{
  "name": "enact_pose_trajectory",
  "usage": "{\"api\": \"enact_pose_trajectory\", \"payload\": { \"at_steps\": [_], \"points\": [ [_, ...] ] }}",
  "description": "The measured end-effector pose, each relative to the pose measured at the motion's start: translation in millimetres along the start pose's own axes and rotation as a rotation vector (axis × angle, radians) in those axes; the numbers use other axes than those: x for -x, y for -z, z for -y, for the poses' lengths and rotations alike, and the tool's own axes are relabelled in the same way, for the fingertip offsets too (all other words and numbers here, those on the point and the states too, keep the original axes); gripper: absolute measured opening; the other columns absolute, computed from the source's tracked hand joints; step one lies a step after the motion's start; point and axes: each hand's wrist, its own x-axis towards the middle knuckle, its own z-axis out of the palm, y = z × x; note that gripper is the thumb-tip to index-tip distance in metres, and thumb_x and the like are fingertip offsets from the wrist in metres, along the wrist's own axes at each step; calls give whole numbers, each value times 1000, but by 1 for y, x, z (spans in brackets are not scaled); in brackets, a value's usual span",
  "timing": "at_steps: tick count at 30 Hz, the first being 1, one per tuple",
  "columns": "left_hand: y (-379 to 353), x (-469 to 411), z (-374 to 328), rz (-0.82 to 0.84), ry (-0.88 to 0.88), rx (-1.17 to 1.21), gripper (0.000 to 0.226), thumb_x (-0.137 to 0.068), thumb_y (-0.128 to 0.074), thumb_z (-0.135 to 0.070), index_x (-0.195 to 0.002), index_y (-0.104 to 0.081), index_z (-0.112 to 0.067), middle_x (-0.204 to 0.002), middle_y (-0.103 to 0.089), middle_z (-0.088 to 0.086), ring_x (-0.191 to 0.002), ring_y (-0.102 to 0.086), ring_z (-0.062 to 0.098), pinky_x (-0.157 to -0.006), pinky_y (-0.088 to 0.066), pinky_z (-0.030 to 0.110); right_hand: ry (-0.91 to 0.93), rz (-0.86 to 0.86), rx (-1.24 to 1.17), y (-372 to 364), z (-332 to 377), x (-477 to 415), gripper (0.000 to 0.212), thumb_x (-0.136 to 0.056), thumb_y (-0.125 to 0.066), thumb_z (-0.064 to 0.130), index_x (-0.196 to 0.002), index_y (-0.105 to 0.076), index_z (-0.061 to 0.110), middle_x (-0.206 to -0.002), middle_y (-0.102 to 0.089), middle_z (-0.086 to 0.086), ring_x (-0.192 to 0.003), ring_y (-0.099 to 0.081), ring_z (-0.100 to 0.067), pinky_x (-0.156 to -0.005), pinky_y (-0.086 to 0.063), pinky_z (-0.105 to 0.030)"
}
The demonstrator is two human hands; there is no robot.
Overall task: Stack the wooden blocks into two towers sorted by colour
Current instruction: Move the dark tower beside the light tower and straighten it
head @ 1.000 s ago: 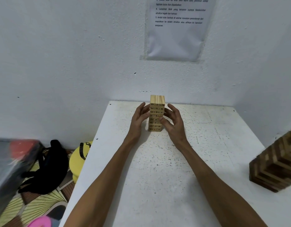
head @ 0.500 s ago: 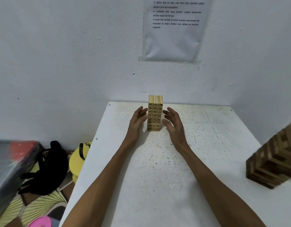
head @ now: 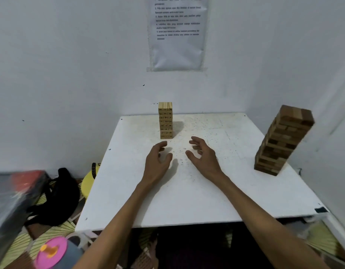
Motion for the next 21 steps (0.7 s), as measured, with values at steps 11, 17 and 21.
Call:
{"api": "enact_pose_trajectory", "payload": {
  "at_steps": [11, 17, 21],
  "points": [
    [-66, 43, -51, 274, -228, -322, 60, -97, -68, -35, -153, -48, -22, -157, -49, -4, -144, -44, 17, -111, -28, 23, 24, 23, 537, 95, 8, 106, 60, -96, -64, 52, -150, -47, 32, -154, -49, 11, -138, -47, -11, -108, -40, -31],
    [-120, 56, -80, 424, -365, -476, 65, -97, -65, -41, -154, -46, -17, -163, -43, 0, -150, -38, 20, -120, -29, 35, -106, -66, 660, 148, 2, 146, 58, -96, -64, 53, -147, -52, 28, -153, -51, 6, -139, -46, -14, -107, -39, -33],
    [-152, 60, -95, 505, -401, -574, 70, -96, -64, -51, -156, -44, -20, -166, -38, 2, -151, -36, 24, -122, -31, 42, -197, -124, 733, 177, -7, 166, 62, -96, -62, 53, -149, -51, 23, -157, -48, 3, -144, -41, -18, -111, -36, -32]
  ]
}}
